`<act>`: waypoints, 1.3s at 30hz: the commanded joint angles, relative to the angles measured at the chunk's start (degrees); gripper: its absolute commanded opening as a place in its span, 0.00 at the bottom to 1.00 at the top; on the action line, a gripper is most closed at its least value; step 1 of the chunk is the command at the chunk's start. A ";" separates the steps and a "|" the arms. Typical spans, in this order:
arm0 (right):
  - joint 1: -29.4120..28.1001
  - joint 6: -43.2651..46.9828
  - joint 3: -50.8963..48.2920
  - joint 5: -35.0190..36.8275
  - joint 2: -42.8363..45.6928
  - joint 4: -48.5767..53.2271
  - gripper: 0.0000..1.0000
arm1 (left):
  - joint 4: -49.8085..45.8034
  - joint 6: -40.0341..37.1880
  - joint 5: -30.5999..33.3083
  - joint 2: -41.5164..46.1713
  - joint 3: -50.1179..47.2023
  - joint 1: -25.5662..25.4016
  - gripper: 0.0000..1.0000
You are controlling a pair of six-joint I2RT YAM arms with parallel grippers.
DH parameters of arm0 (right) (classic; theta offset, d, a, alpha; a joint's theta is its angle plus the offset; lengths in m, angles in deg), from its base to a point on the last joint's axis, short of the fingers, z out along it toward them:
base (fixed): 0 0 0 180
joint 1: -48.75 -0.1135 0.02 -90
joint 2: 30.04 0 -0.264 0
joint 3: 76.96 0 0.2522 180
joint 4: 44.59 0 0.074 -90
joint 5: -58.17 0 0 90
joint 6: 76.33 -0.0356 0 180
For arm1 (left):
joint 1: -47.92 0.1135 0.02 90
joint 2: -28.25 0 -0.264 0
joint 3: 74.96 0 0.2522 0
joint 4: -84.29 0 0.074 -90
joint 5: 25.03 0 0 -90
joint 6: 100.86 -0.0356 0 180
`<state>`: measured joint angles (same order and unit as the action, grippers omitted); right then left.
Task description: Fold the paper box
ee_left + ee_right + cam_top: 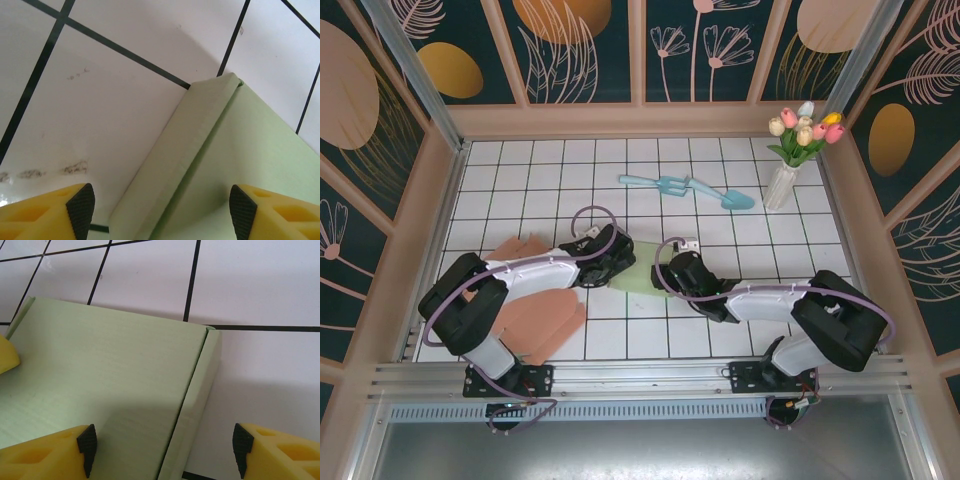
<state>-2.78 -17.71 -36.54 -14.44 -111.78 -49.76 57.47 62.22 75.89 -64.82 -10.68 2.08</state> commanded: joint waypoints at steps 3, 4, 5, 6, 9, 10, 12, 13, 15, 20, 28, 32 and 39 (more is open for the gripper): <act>-0.42 0.17 -0.72 1.91 0.86 -1.44 0.74 | -7.19 2.77 -0.07 -1.14 2.99 -1.34 0.71; -0.41 0.15 -0.81 2.05 0.71 -1.53 0.74 | -7.67 2.90 0.05 -1.14 3.34 -1.44 0.71; -0.42 0.09 -0.88 2.26 0.38 -1.62 0.74 | -8.43 3.10 0.47 -1.09 3.84 -1.58 0.71; -0.43 0.06 -0.98 2.36 0.16 -1.71 0.74 | -8.96 3.36 0.91 -0.88 4.14 -1.85 0.71; -0.42 -0.09 -1.06 2.25 -0.25 -1.80 0.75 | -9.68 4.24 1.32 -0.26 4.48 -2.90 0.71; -0.50 -0.09 -1.08 2.22 -0.19 -1.84 0.74 | -9.84 4.47 1.20 -0.27 4.54 -3.23 0.71; -0.45 -0.09 -1.07 2.04 0.16 -1.76 0.75 | -10.44 4.98 0.73 -0.35 4.55 -3.61 0.71; -0.46 -0.09 -1.08 1.99 0.28 -1.87 0.75 | -10.58 5.18 0.69 -0.35 4.52 -3.72 0.71; -0.41 -0.09 -1.14 1.94 0.51 -1.96 0.75 | -10.67 5.82 0.68 -0.35 4.11 -3.81 0.72; -0.39 -0.33 -1.56 1.69 0.61 -2.40 0.75 | -9.62 6.40 0.45 -0.67 3.28 -3.90 0.71; -0.42 -0.52 -1.78 1.68 0.93 -2.49 0.75 | -6.19 6.44 -2.65 -2.80 2.04 -3.90 0.67; -0.48 -0.53 -1.87 1.94 0.83 -2.48 0.74 | -5.75 6.80 -2.16 -2.98 1.36 -3.90 0.67; -0.42 -0.61 -1.73 2.00 0.29 -2.59 0.75 | -3.04 8.35 -3.40 -3.42 -0.75 -3.82 0.64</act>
<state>-2.78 -17.80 -37.61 -13.68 -111.78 -51.05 54.76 69.17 74.01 -66.42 -9.28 -1.60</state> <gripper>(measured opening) 0.745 0.645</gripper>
